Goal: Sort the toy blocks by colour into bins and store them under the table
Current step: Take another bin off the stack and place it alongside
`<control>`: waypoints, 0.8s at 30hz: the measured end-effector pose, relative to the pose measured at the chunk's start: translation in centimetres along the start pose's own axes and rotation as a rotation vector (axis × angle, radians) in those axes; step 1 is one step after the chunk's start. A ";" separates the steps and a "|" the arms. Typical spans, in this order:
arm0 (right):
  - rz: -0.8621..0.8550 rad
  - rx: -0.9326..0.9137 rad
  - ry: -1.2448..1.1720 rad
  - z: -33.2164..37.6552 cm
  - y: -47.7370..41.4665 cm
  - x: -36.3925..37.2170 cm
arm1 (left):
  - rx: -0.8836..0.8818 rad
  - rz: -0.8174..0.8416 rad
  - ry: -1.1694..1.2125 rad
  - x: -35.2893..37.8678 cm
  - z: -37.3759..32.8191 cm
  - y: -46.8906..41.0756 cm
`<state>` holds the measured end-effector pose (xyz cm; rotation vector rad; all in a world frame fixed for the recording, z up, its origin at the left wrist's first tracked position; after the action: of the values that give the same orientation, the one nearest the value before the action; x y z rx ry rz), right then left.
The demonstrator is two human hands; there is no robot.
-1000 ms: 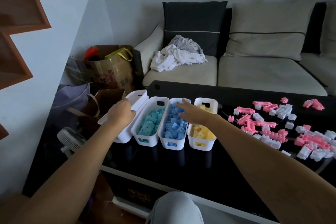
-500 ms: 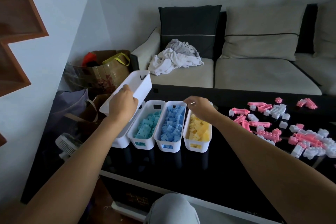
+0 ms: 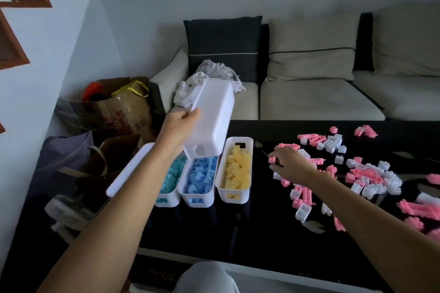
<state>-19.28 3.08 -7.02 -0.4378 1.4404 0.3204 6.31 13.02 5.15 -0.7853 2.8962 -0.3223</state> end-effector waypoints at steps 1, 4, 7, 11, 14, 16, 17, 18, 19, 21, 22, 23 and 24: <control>0.066 -0.049 0.109 -0.2 0.6 1.1 | -0.059 0.028 0.115 1.3 -0.1 0.3; 0.168 -0.077 0.282 -0.8 1.4 3.1 | -0.156 0.095 0.286 5.4 0.1 1.1; 0.144 -0.042 0.300 -0.8 1.1 3.9 | -0.158 0.103 0.257 8.1 0.2 2.2; 0.146 0.000 0.242 -0.6 0.0 4.6 | -0.152 0.108 0.202 9.5 0.9 3.5; 0.177 -0.023 0.229 -0.5 -1.2 4.8 | -0.158 0.133 0.190 10.0 1.8 4.0; 0.201 -0.028 0.209 -0.7 -2.1 4.9 | -0.160 0.150 0.166 10.3 2.2 4.1; 0.209 -0.021 0.200 -0.9 -2.4 4.9 | -0.157 0.156 0.156 10.4 2.4 4.2; 0.211 -0.007 0.197 -1.4 -2.6 5.0 | -0.157 0.158 0.149 10.6 2.6 4.1; 0.205 0.011 0.191 -2.0 -2.9 5.0 | -0.149 0.167 0.137 10.8 2.7 3.9; 0.185 0.057 0.168 -3.5 -2.9 4.9 | -0.095 0.225 0.080 11.3 2.9 3.6; 0.169 0.080 0.163 -4.2 -2.7 4.7 | -0.048 0.286 0.017 11.6 2.9 3.6; 0.159 0.100 0.162 -5.0 -2.4 4.7 | 0.001 0.356 -0.069 12.1 3.0 3.7; 0.157 0.115 0.165 -5.6 -2.0 4.6 | 0.048 0.411 -0.158 12.6 3.2 3.8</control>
<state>-22.80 -1.58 -11.79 -0.2624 1.6500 0.3310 -5.80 9.27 0.40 -0.1848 2.7948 -0.2680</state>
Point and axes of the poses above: each hand's wrist, its own y-axis away from the middle knuckle, its own x-axis out of the palm, z = x × y, the point moved 2 cm from there along -y, towards the middle knuckle, and after that the axes turned 13 degrees about y, right-handed, at the moved point
